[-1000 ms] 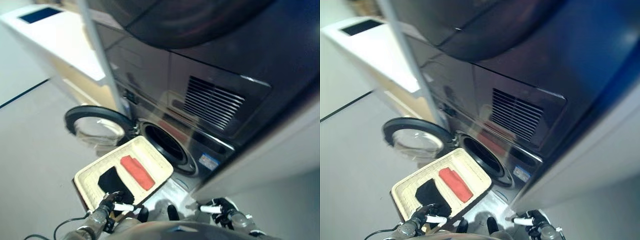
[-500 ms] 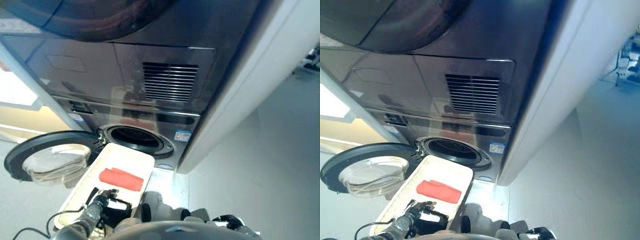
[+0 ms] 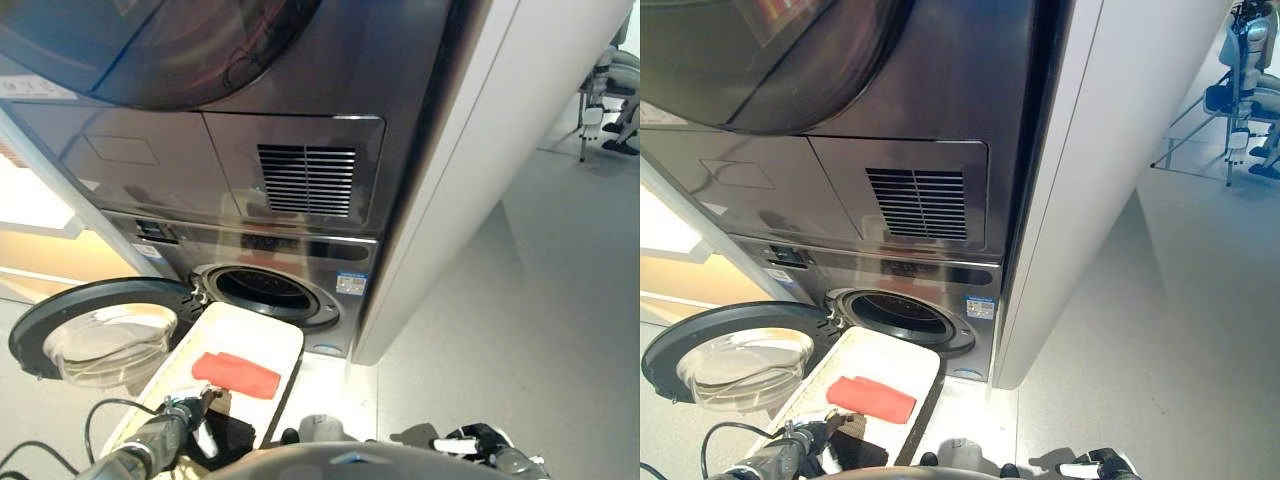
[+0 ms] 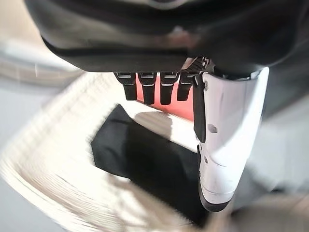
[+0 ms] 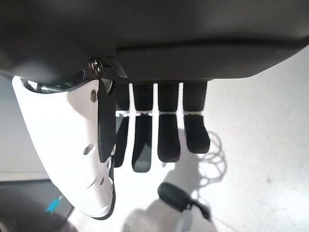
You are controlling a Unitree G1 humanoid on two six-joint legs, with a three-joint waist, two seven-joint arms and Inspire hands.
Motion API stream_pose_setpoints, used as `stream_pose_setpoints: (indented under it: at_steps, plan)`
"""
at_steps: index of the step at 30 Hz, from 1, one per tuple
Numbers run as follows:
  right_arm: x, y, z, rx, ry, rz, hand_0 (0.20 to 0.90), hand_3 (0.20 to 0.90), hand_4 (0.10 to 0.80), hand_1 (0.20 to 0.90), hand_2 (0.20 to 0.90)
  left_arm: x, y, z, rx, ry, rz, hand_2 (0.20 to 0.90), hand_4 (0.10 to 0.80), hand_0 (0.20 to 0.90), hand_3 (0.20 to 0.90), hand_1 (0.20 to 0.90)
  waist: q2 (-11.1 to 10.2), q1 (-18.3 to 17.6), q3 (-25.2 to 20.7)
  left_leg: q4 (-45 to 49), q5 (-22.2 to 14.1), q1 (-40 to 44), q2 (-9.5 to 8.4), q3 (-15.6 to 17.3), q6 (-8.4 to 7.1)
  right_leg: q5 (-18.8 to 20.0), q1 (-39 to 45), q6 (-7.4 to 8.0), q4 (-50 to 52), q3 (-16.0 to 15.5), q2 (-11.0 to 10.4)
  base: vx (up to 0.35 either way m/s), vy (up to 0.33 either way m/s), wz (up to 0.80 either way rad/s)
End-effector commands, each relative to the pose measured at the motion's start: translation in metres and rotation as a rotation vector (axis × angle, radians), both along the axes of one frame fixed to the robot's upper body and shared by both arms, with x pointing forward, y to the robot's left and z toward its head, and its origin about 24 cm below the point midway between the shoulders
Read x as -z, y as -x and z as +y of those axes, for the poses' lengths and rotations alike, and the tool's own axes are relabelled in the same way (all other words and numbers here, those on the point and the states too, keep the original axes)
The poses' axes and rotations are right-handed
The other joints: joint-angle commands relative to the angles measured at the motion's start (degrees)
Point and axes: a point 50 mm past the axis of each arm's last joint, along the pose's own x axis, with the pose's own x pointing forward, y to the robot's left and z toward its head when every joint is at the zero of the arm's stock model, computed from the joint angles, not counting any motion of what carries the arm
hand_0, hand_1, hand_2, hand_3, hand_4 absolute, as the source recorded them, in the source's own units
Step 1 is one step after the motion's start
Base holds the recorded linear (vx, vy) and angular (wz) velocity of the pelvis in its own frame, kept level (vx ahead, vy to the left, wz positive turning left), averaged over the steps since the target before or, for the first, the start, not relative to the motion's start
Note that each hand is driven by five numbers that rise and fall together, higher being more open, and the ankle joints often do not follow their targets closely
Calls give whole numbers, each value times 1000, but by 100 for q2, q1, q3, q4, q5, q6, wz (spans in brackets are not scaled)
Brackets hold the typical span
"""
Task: Pick up the clothes and place them into the washing machine
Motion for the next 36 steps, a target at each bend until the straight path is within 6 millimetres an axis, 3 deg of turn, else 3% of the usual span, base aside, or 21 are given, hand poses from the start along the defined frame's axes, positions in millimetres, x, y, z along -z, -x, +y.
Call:
stream_pose_setpoints:
  at_steps: [1, 4, 7, 15, 28, 36]
  plan:
    - [-13, -37, -8, -59, 54, -131, 900, 900, 800, 900, 900, -41, -65, 27, 96, -127, -241, 900, 800, 900, 900, 900, -243, -1, 643, 239, -254, -310, 20, -127, -429, 11, -381, 240, 332, 253, -215, -395, -32, 5]
    - [-24, -70, -5, -68, 65, -245, 900, 900, 800, 900, 900, -60, -93, 30, 156, -167, -331, 900, 800, 900, 900, 900, -316, -75, 1224, 1228, -347, -1303, -43, -99, -449, 46, -1181, 141, 886, 236, -214, -442, -40, 17]
    - [-33, -88, -8, -62, 80, -305, 900, 900, 800, 900, 900, -69, -106, 33, 163, -199, -345, 900, 800, 900, 900, 900, -381, -127, 1393, 1655, -383, -1958, -64, -41, -457, 62, -1793, 104, 1303, 225, -123, -252, -5, 12]
    - [-41, -99, -9, -34, 76, -389, 900, 900, 800, 900, 900, -89, -128, 40, 130, -228, -438, 900, 800, 900, 900, 900, -470, -211, 1555, 2371, -501, -2916, 6, -65, -487, -71, -2721, 23, 1963, 225, -75, -100, 0, 4]
    - [-52, -133, 11, -15, 24, -531, 900, 900, 800, 900, 900, -137, -173, 48, 140, -342, -603, 900, 800, 900, 900, 900, -579, -332, 1959, 2987, -606, -3829, 62, -185, -462, -100, -3533, -71, 2382, 124, -14, -58, -5, 5]
    - [-57, -142, 11, -8, 22, -565, 900, 900, 800, 900, 900, -150, -182, 54, 131, -387, -621, 900, 800, 900, 900, 900, -648, -412, 2066, 3135, -605, -4139, 102, -191, -451, -28, -3803, -87, 2407, 157, 16, -46, 14, -1]
